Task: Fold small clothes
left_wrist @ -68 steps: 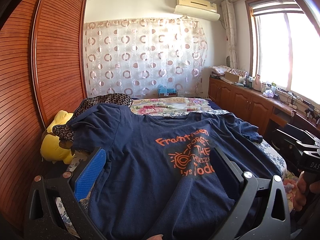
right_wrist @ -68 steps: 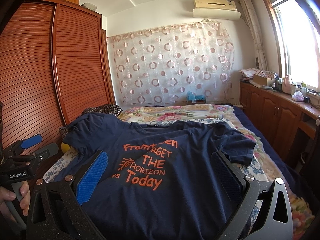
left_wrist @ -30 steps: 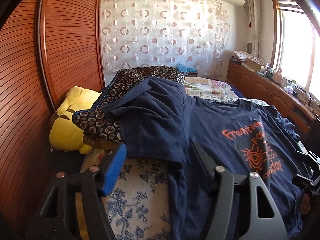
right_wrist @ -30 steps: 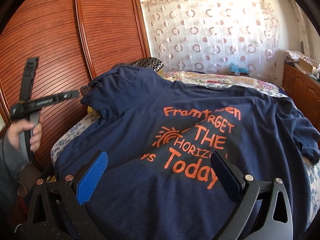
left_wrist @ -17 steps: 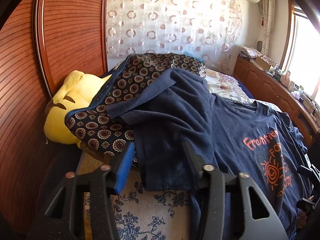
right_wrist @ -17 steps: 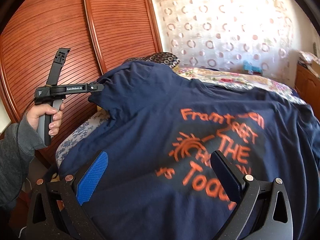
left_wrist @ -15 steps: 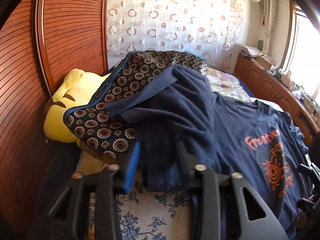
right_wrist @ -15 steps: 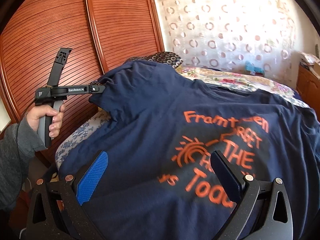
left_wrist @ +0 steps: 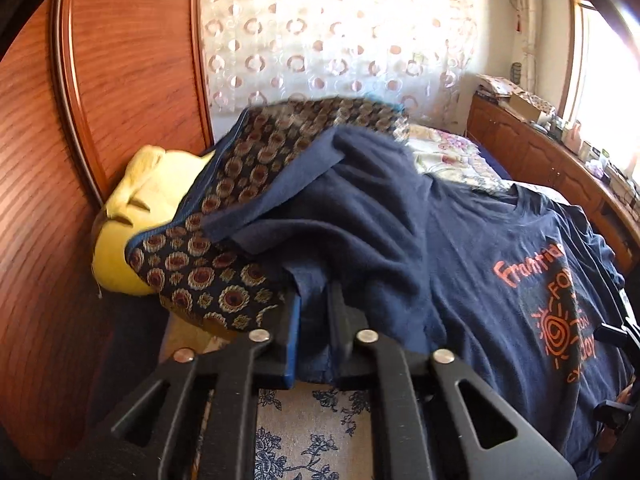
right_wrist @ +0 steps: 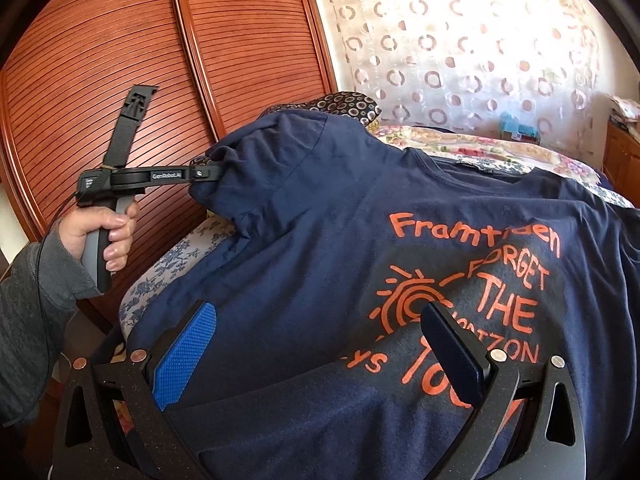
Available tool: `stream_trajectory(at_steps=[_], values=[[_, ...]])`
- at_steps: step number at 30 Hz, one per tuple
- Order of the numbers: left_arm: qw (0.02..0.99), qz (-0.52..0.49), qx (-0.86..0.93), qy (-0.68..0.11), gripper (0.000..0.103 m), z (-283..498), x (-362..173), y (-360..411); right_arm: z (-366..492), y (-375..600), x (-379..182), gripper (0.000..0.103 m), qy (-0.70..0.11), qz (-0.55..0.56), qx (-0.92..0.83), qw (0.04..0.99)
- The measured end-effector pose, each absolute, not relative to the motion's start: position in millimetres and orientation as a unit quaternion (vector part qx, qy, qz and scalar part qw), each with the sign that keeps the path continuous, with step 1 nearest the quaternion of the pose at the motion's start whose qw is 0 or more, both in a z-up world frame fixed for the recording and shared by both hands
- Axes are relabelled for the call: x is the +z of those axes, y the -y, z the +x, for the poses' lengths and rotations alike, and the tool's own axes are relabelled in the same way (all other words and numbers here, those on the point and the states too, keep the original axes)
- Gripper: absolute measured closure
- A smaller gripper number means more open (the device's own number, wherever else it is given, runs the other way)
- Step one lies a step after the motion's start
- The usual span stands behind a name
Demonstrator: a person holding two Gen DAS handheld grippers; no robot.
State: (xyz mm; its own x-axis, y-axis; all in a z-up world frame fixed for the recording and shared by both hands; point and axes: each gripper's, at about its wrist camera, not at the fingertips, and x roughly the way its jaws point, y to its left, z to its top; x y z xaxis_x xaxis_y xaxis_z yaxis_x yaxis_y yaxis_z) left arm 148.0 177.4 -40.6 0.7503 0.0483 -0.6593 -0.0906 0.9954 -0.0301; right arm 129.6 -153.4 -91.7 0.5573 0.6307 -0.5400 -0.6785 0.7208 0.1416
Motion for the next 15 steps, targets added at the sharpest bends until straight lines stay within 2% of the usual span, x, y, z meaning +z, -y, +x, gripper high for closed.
stream_trajectory(at_steps=[8, 15], values=[[0.948, 0.006, -0.011, -0.318, 0.095, 140, -7, -136, 128, 159, -94, 0.001, -0.29, -0.038, 0.361, 0.886], [0.938, 0.028, -0.081, -0.336, 0.092, 131, -5, -84, 130, 179, -95, 0.001, -0.292, -0.02, 0.341, 0.893]])
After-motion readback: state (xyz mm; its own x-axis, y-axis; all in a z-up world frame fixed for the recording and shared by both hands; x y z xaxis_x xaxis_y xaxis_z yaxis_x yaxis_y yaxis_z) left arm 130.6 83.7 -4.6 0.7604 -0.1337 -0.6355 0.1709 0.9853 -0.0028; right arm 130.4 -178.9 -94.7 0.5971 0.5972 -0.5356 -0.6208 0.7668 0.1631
